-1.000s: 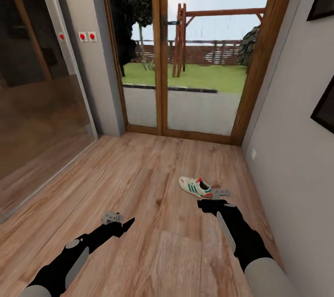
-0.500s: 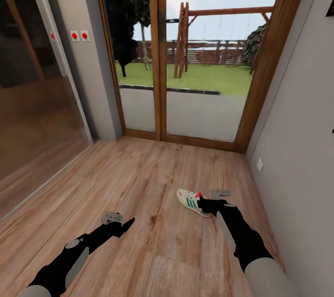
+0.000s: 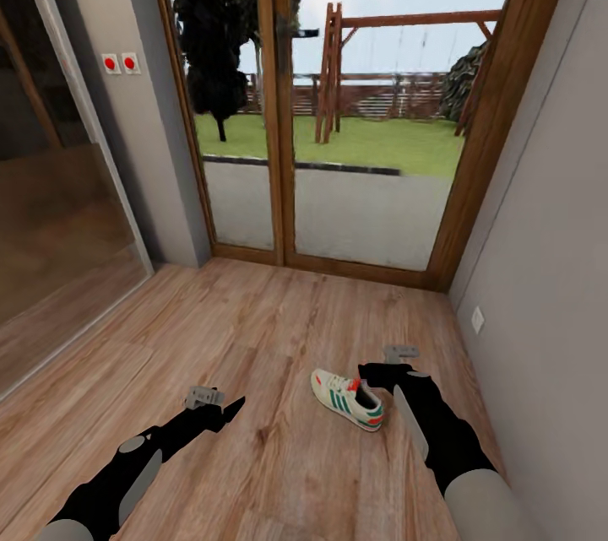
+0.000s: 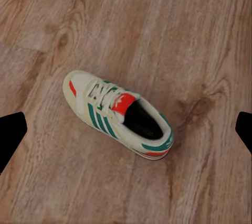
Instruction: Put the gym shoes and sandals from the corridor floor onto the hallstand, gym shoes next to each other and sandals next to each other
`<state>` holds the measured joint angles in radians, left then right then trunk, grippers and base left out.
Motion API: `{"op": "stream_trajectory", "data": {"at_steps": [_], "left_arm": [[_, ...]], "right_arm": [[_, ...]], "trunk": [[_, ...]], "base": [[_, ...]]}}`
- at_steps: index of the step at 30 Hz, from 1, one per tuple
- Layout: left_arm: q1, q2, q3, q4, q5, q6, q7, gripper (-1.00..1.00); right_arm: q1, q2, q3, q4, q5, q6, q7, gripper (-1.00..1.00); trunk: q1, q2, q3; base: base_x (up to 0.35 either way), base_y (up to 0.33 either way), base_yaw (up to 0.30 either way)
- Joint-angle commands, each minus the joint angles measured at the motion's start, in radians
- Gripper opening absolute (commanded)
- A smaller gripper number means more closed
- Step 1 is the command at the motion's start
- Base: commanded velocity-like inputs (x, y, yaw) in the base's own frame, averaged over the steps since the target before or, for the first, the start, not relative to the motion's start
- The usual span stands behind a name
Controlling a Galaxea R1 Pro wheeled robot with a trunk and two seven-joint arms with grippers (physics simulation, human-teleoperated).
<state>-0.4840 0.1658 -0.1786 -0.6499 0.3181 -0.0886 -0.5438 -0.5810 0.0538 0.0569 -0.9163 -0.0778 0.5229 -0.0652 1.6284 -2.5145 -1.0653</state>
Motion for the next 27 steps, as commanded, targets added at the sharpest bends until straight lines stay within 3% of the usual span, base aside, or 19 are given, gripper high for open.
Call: {"op": "stream_trajectory", "data": {"at_steps": [1, 8, 27], "left_arm": [[-0.001, 0.001, -0.005, 0.000, 0.006, -0.005, 0.001, 1.00], [-0.001, 0.001, -0.005, 0.001, 0.006, -0.005, 0.001, 1.00], [-0.001, 0.001, -0.005, 0.013, 0.006, -0.005, -0.001, 1.00]], "right_arm": [[0.000, 0.000, 0.002, -0.001, -0.008, 0.004, -0.007, 1.00], [0.000, 0.000, 0.002, -0.001, -0.008, 0.004, -0.007, 1.00], [0.000, -0.001, 0.001, -0.001, -0.008, 0.004, -0.008, 1.00]], "trunk": [[0.000, 0.000, -0.001], [0.000, 0.000, -0.001], [0.000, 0.000, -0.001]], "base": [[0.276, -0.203, 0.000], [0.136, -0.101, 0.000], [0.004, -0.043, 0.000]]}}
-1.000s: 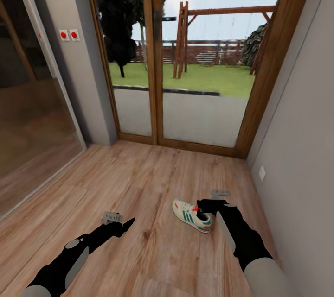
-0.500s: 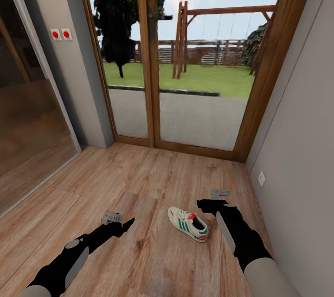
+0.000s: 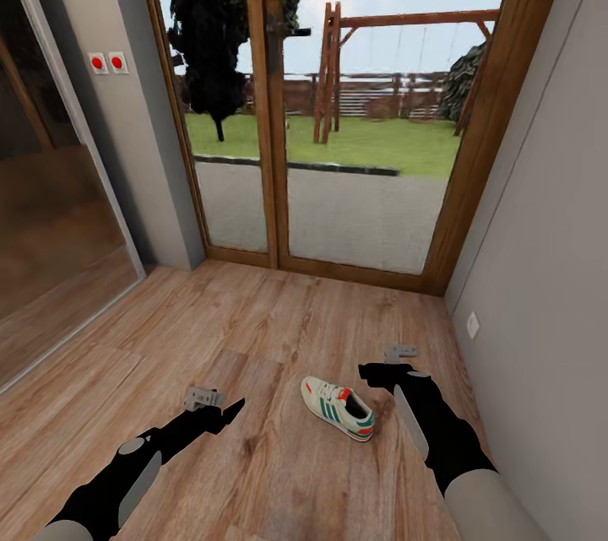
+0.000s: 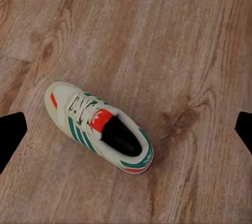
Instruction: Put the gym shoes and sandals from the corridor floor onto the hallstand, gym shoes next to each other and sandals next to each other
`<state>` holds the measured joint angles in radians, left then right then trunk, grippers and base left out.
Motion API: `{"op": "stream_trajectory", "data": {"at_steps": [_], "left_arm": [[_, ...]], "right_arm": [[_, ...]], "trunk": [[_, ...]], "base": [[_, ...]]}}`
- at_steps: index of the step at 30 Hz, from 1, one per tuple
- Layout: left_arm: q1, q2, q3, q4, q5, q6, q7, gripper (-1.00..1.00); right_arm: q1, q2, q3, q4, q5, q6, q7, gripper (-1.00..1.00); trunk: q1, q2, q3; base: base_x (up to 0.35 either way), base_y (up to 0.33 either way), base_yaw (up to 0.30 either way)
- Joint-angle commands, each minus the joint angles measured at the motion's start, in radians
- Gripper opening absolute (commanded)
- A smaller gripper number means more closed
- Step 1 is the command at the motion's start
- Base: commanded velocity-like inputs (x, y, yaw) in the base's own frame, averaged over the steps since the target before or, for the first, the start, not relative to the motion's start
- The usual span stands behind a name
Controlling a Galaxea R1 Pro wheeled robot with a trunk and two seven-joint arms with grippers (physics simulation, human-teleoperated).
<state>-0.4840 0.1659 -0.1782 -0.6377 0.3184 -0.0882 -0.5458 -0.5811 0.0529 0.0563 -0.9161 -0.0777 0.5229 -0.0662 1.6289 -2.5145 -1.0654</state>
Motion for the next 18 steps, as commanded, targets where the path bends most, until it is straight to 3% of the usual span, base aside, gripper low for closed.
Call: {"op": "stream_trajectory", "data": {"at_steps": [1, 5, 13, 18], "left_arm": [[-0.001, 0.001, -0.005, 0.003, 0.005, -0.005, 0.001, 1.00], [-0.001, 0.001, -0.005, 0.004, 0.005, -0.005, 0.000, 1.00], [-0.001, 0.002, -0.003, 0.004, 0.004, -0.005, 0.000, 1.00], [-0.001, 0.003, 0.012, 0.004, 0.004, -0.005, 0.000, 1.00]], "right_arm": [[0.000, 0.000, 0.002, 0.000, -0.009, 0.004, -0.006, 1.00], [0.000, 0.002, 0.004, 0.000, -0.009, 0.005, -0.006, 1.00], [0.000, 0.002, 0.005, 0.000, -0.008, 0.004, -0.004, 1.00], [0.000, 0.000, 0.005, -0.001, -0.008, 0.003, -0.004, 1.00]], "trunk": [[0.000, 0.000, -0.001], [0.000, 0.000, -0.001], [0.000, 0.000, -0.001], [0.000, 0.000, -0.001]], "base": [[0.000, -0.009, 0.000], [0.055, -0.024, 0.000], [0.249, -0.111, 0.000], [0.089, -0.030, 0.000]]}}
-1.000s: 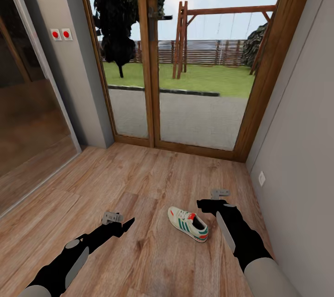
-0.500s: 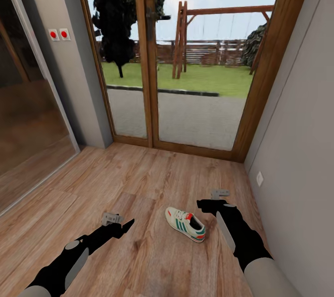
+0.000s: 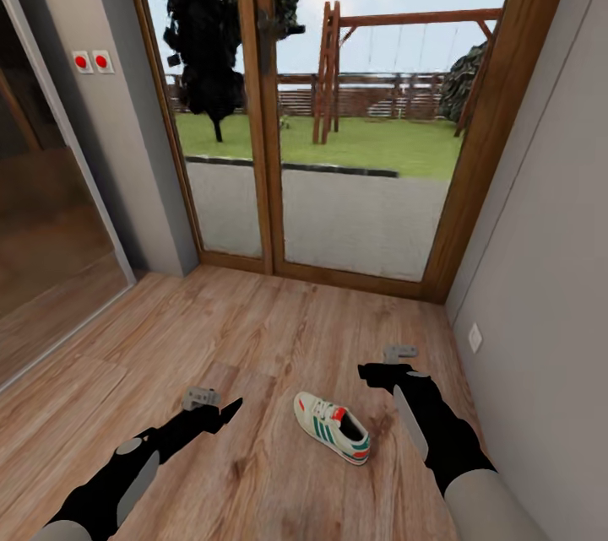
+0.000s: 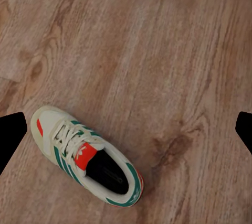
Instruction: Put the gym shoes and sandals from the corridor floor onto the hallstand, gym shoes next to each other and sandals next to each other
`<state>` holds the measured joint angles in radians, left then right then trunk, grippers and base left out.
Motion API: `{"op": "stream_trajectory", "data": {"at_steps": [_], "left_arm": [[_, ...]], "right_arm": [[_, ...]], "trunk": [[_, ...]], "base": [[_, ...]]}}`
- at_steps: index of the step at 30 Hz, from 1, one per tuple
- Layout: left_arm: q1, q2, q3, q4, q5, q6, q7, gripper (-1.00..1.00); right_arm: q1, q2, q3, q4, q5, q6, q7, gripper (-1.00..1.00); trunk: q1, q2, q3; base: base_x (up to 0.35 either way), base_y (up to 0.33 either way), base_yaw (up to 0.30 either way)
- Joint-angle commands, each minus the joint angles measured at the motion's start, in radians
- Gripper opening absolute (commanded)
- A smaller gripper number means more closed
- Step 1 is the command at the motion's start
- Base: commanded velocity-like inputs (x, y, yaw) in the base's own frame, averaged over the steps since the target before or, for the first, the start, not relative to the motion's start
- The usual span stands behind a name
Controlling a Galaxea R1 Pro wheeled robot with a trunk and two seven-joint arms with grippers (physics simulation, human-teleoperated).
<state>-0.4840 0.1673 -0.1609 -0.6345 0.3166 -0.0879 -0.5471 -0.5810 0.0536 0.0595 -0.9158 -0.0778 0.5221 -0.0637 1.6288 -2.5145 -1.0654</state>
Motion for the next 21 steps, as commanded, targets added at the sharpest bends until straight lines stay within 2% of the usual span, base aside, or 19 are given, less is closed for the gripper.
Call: {"op": "stream_trajectory", "data": {"at_steps": [1, 5, 15, 18, 21], "left_arm": [[-0.001, 0.001, 0.006, 0.001, 0.006, -0.006, 0.001, 1.00], [-0.001, 0.001, 0.034, 0.001, 0.006, -0.006, 0.000, 1.00], [-0.001, 0.001, 0.040, 0.001, 0.006, -0.006, -0.001, 1.00], [-0.006, 0.004, 0.057, -0.016, 0.004, 0.011, 0.006, 1.00], [-0.003, 0.004, 0.050, -0.019, 0.006, 0.010, 0.004, 1.00]], "right_arm": [[0.000, -0.001, 0.002, -0.001, -0.008, 0.004, -0.007, 1.00], [0.000, -0.001, 0.002, -0.001, -0.008, 0.004, -0.007, 1.00], [0.000, 0.002, 0.003, -0.002, -0.008, 0.004, -0.007, 1.00], [-0.005, -0.001, 0.017, 0.015, 0.009, -0.007, 0.010, 1.00], [-0.006, -0.001, 0.013, 0.030, 0.025, -0.007, 0.027, 1.00]], "trunk": [[0.000, 0.000, -0.001], [0.000, 0.000, -0.001], [0.000, 0.000, -0.001], [0.000, 0.000, -0.001], [0.000, 0.000, -0.001]], "base": [[0.038, -0.011, 0.000], [0.078, -0.005, 0.000], [0.063, 0.000, 0.000], [0.000, 0.000, 0.000], [0.000, 0.000, 0.000]]}}
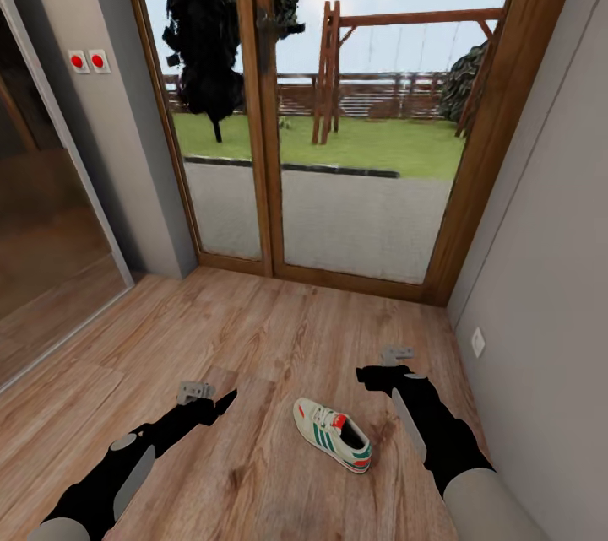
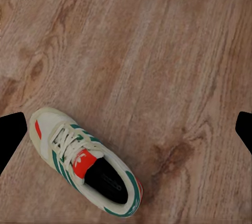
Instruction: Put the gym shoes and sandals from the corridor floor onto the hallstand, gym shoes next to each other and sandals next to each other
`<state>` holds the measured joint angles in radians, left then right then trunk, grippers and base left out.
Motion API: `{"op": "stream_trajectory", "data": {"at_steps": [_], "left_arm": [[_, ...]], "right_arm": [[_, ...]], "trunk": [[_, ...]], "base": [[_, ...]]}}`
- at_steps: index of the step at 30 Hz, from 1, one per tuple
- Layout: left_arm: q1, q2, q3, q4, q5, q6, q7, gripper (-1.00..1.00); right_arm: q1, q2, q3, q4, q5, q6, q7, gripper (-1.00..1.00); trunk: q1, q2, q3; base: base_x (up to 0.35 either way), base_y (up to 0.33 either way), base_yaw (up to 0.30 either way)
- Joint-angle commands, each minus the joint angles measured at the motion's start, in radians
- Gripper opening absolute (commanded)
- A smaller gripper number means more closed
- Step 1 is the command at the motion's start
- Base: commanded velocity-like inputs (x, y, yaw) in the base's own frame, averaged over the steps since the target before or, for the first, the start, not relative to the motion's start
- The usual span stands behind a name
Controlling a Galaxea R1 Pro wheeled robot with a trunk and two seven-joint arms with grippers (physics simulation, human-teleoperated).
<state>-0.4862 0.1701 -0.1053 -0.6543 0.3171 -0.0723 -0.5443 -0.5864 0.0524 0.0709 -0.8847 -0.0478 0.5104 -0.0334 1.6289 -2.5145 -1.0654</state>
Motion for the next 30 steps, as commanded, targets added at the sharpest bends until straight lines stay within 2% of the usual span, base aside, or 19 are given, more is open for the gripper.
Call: {"op": "stream_trajectory", "data": {"at_steps": [1, 9, 23, 30], "left_arm": [[0.001, 0.002, -0.008, 0.006, 0.007, -0.011, 0.000, 1.00], [0.003, 0.005, -0.012, 0.004, 0.008, -0.050, 0.000, 1.00], [0.003, 0.005, -0.012, 0.004, 0.008, -0.050, 0.000, 1.00], [0.003, 0.004, -0.012, 0.004, 0.008, -0.050, 0.000, 1.00]], "right_arm": [[0.000, 0.000, -0.001, -0.004, -0.011, 0.005, -0.009, 1.00], [0.000, 0.001, -0.005, 0.029, -0.055, 0.006, -0.054, 1.00], [0.000, 0.001, -0.005, 0.029, -0.054, 0.007, -0.069, 1.00], [0.000, 0.001, -0.005, 0.029, -0.053, 0.007, -0.069, 1.00]], "trunk": [[0.000, 0.000, -0.001], [0.000, 0.000, -0.001], [0.000, 0.000, -0.005], [0.000, 0.000, -0.005]], "base": [[0.000, 0.000, 0.000], [0.000, 0.000, 0.003], [0.002, 0.000, 0.234], [0.078, 0.000, 0.081]]}}
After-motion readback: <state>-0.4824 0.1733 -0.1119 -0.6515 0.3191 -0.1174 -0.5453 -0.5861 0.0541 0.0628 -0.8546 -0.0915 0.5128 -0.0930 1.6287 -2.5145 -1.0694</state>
